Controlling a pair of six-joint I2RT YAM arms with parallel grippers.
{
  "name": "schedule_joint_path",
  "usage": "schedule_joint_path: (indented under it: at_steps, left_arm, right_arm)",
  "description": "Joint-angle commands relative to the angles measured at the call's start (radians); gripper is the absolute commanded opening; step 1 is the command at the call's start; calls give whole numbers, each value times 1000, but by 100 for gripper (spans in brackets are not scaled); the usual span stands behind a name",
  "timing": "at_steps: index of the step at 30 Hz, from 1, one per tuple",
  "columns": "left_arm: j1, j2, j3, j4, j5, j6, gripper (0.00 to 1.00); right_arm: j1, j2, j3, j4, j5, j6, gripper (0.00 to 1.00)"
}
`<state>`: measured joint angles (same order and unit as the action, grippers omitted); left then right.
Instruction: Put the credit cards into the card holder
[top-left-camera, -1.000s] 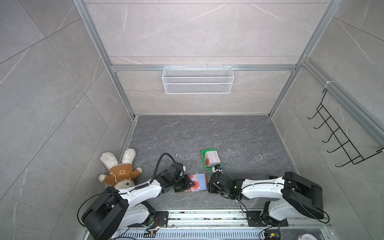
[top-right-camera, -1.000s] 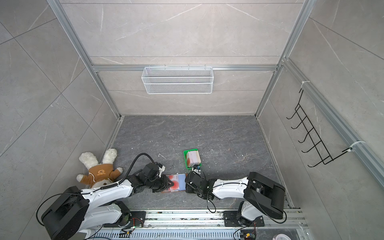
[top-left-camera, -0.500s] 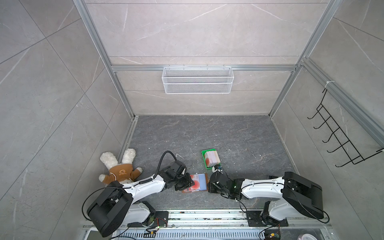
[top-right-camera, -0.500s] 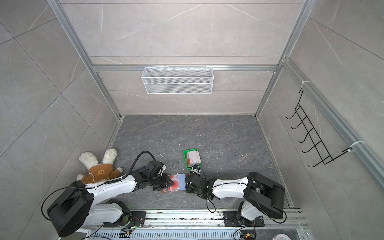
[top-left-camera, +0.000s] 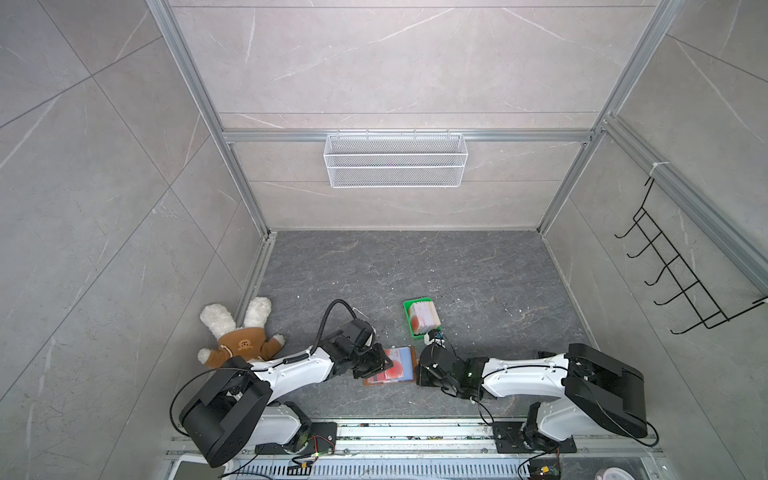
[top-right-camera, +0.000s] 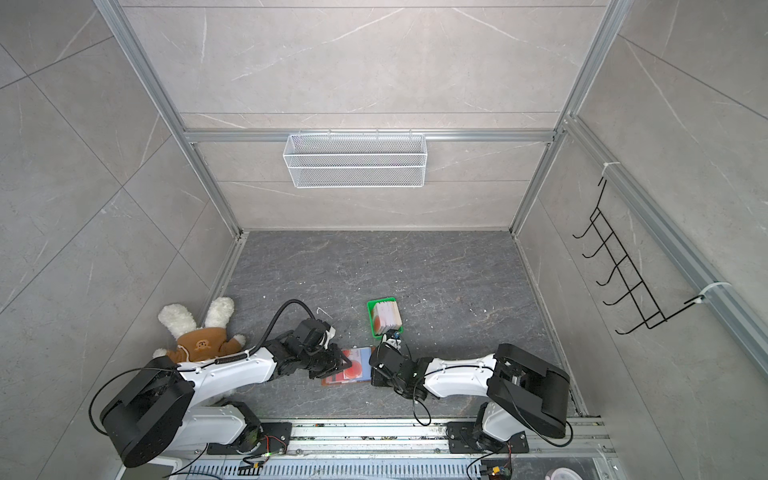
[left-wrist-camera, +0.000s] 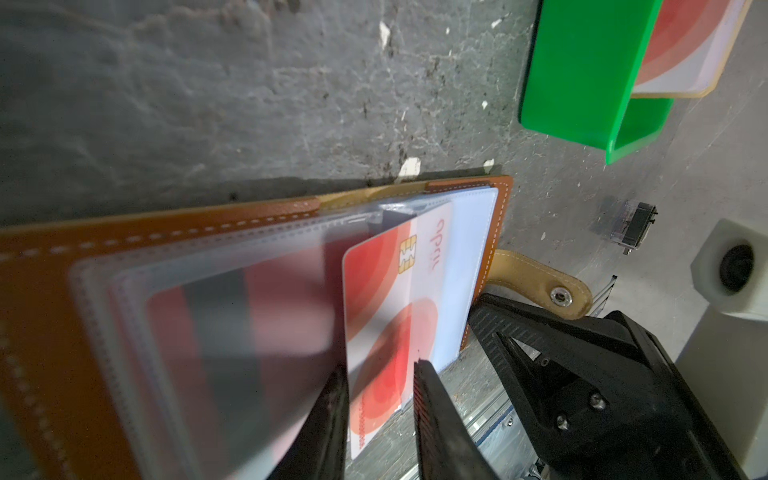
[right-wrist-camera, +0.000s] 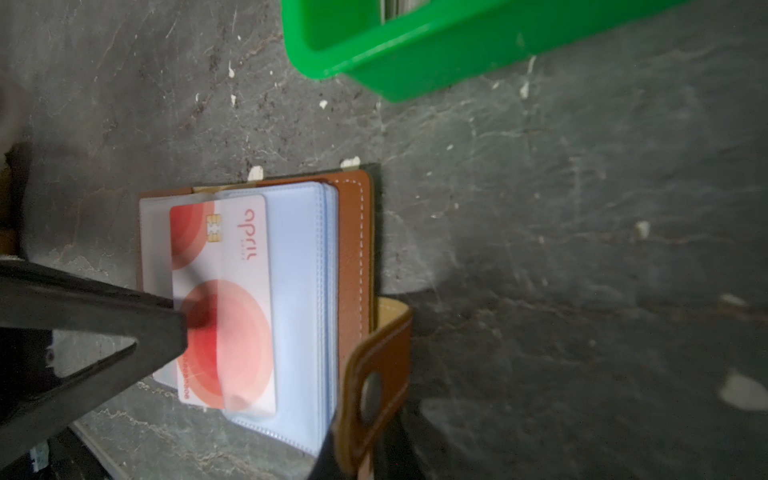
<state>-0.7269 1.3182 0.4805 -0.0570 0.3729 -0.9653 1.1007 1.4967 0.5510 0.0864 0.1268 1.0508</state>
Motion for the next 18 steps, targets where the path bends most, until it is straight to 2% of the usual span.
schedule_joint_path:
  at_steps: [1, 18]
  left_arm:
    - [-5, 21, 20, 35, 20, 9, 30]
    - [-34, 88, 67, 71, 9, 11, 30]
  right_arm:
    - [10, 35, -5, -90, -3, 0, 12]
    - [13, 33, 1, -99, 0, -2, 12]
